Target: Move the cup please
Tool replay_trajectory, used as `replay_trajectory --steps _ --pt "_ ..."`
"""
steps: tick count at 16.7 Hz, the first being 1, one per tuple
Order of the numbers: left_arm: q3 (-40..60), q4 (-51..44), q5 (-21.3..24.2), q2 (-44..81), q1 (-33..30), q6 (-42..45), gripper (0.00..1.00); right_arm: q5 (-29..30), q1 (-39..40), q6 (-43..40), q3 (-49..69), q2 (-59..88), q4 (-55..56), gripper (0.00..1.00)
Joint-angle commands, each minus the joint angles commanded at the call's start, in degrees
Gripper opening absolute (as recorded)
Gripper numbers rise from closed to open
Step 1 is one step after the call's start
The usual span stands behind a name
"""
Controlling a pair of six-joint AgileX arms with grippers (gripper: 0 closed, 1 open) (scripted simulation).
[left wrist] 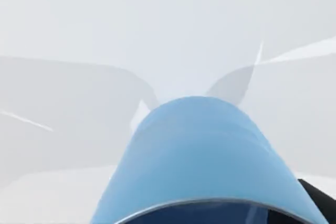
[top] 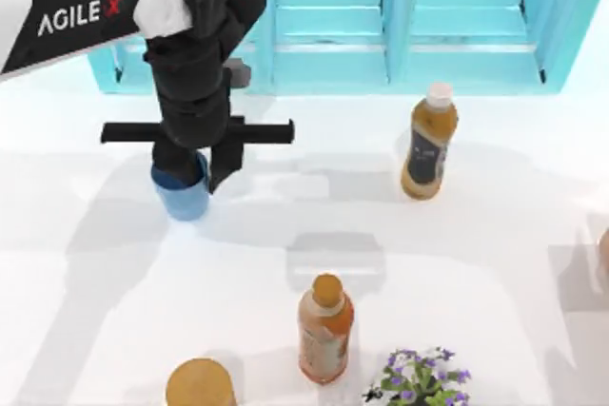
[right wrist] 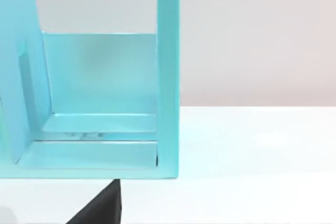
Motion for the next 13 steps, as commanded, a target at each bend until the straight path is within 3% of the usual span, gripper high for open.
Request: replay_trajectory --steps 3,6,13 --pt "-6.8 -0.5 -0.2 -7.6 12.2 12.1 0.00 0.0 0.0 0.0 0.0 0.0 0.0 1.00" --pt "-12.5 -0.8 -0.4 -14.0 20.7 20.4 0.00 0.0 0.0 0.0 0.0 0.0 0.0 1.00" --pt "-14.8 -0.7 -0.6 -16.4 23.4 23.4 0.00 0.0 0.0 0.0 0.0 0.0 0.0 1.00"
